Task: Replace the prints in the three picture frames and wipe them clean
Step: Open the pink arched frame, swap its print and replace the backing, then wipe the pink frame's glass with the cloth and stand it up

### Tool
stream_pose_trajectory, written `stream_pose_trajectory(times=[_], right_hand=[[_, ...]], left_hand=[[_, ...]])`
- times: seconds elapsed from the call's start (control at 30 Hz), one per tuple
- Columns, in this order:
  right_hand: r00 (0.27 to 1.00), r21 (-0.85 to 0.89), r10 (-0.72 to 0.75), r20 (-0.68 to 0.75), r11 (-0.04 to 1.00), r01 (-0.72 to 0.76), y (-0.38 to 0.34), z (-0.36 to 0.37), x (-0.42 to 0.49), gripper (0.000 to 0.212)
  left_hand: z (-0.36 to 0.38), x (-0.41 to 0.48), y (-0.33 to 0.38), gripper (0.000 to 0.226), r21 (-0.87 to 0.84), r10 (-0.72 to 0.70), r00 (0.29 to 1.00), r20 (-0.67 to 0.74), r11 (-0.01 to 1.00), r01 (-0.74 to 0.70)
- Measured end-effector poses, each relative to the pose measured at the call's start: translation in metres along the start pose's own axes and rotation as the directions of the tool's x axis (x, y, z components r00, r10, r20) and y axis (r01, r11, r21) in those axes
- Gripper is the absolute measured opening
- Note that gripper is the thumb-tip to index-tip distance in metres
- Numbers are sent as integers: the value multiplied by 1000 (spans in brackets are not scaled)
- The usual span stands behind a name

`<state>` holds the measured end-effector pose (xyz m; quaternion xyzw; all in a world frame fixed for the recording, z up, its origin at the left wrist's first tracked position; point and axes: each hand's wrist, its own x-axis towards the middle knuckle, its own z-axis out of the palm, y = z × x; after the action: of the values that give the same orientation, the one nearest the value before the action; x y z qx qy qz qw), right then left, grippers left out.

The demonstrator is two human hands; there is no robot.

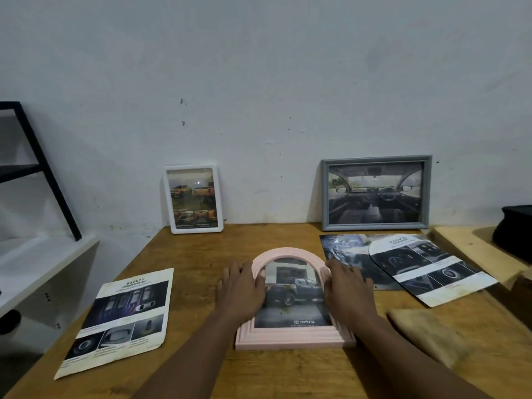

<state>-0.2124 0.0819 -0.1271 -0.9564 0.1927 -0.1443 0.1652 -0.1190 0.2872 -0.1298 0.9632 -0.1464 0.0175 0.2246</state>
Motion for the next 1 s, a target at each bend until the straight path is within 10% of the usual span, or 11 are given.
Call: stream_pose_trajectory(times=[0.43,1.0], right_hand=[[1000,74,1,19,997,-2,1,-7,3,35],[973,-12,-33,228,999,36,95,-113,-48,20]], left_hand=[[-5,-5,5,52,145,215,971,-102,969,-199],[34,-37,150,58,158,519,835,184,822,-546]])
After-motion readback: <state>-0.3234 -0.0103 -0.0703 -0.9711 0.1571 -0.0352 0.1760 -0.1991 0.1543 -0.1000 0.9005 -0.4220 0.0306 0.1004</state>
